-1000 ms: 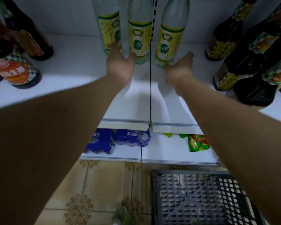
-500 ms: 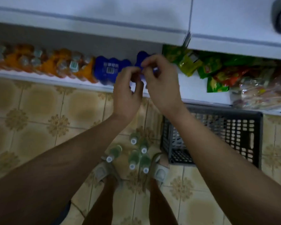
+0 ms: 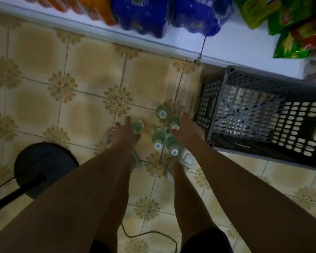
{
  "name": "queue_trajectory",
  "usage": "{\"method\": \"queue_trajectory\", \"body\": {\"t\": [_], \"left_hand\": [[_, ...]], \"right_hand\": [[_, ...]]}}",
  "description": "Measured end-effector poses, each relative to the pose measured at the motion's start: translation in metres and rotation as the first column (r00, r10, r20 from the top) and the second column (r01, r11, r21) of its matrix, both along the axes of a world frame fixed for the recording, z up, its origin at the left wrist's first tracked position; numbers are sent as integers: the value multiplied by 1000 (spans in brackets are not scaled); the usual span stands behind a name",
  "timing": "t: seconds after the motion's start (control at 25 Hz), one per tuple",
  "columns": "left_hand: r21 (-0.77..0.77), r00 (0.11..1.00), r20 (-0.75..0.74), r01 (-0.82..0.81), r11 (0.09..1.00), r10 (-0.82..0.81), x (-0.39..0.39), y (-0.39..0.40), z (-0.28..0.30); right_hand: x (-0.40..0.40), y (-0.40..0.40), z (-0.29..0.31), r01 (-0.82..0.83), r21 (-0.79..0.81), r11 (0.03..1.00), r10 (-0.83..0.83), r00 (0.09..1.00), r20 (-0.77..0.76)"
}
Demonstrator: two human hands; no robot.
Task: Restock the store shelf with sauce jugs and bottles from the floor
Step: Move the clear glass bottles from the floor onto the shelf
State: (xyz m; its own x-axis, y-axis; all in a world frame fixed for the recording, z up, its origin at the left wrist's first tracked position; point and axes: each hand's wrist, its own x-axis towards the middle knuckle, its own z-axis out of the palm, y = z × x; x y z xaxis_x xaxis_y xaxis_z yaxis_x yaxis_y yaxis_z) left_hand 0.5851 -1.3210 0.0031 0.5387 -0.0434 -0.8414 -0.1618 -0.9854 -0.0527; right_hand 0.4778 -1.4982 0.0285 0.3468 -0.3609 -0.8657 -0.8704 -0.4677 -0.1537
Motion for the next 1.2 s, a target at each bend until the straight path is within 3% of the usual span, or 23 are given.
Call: {"method": "queue_trajectory", "body": {"t": [0.12,0.44,0.68,1.0,1.2], "left_hand": [[-14,999,-31,25,1000,-25,-2,6,-28],[-62,983,-72,165,984,-169,14,19,-62],[-108,983,-1,180,978,-182,17,20,-50],[-220,997,31,79,972,-74,67,-7,23],[-401,976,78,219,890,-204,115,-33,105]], "right_hand": [[-2,6,-32,-66,-22,998,65,997,-42],[-3,25,-74,-131,-113,985,137,989,46],[-12,13,-77,-44,-135,990,54,996,75],[14,-34,-4,127,-159,979,-95,976,197],[39,-68,85,178,-182,967,-117,946,303]]}}
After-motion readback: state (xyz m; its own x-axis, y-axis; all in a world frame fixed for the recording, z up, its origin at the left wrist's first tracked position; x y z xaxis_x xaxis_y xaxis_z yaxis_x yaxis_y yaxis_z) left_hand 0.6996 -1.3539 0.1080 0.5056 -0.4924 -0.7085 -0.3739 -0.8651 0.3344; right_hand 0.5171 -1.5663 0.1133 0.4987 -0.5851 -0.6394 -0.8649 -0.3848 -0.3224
